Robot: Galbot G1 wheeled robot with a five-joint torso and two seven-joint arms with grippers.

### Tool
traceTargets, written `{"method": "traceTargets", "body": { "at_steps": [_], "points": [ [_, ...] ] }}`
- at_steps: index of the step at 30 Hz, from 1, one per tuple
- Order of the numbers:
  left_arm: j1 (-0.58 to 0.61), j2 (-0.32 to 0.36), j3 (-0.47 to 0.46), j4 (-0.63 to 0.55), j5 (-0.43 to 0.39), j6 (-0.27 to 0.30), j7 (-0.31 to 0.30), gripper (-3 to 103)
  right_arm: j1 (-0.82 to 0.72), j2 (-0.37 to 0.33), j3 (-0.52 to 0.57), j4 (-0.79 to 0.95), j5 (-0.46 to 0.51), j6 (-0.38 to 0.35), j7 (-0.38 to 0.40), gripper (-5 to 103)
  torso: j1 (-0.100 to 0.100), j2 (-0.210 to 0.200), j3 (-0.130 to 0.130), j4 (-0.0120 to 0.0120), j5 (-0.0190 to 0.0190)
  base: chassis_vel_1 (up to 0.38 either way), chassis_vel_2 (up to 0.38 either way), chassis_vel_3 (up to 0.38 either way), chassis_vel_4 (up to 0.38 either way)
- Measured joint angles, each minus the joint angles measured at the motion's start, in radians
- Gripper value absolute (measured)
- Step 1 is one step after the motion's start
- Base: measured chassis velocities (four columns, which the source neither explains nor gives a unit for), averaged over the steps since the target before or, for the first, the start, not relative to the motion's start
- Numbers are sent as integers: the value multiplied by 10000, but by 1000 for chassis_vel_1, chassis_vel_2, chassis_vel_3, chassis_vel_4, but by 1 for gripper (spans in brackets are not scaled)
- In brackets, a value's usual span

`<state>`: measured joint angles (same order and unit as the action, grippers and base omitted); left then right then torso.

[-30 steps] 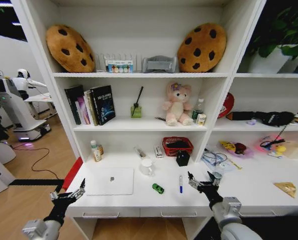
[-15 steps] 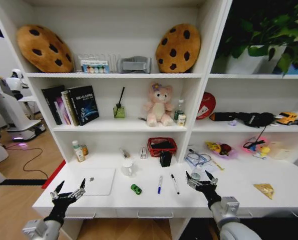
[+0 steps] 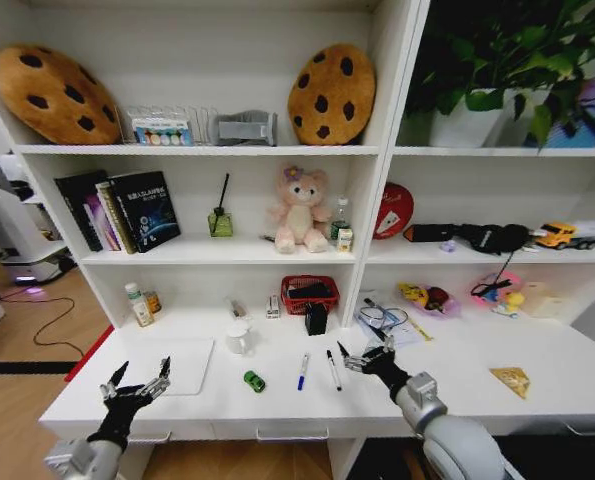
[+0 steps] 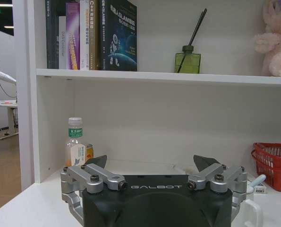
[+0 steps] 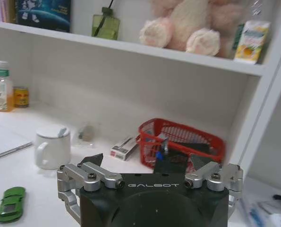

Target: Organize the objects on the table.

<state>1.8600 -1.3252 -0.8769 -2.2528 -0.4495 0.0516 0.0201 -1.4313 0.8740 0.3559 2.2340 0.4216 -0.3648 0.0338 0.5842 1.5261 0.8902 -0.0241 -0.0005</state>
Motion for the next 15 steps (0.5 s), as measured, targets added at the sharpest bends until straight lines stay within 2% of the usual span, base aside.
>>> {"method": "traceTargets", "body": {
  "at_steps": [2,4,5,6,7,9,12,13,15],
  "points": [
    [0,-1,1,0,0,0,3,100,881,-247,-870,-471,479,-164,24,100,0,0,1,1,9,0,0,0,0],
    [0,-2,5,0,1,2,14,100,2631,-309,-2403,-1347,1231,-568,65,100,-1,0,1,4,6,0,0,0,0],
    [0,-2,5,0,1,2,14,100,2631,-309,-2403,-1347,1231,-568,65,100,-1,0,1,4,6,0,0,0,0],
    [1,-2,5,0,0,2,8,100,3467,-225,-3175,-1831,1611,-810,1,100,0,-1,1,4,8,0,0,0,0],
    [1,-2,5,0,0,2,8,100,3467,-225,-3175,-1831,1611,-810,1,100,0,-1,1,4,8,0,0,0,0],
    [0,-3,4,0,1,1,8,100,4685,-26,-4372,-2625,2072,-1243,-550,100,0,-1,1,7,3,0,0,0,0],
    [1,-2,4,0,1,1,6,100,5133,46,-4944,-2870,2275,-1401,-687,100,0,-1,2,6,4,0,0,0,0],
    [1,-2,4,0,1,2,7,100,5523,115,-5467,-3012,2536,-1634,-749,100,0,-1,2,4,3,0,0,0,0],
    [1,-2,4,0,1,2,8,100,5723,168,-5817,-3008,2878,-1982,-830,100,0,-1,1,3,3,0,0,0,0]
  ]
}}
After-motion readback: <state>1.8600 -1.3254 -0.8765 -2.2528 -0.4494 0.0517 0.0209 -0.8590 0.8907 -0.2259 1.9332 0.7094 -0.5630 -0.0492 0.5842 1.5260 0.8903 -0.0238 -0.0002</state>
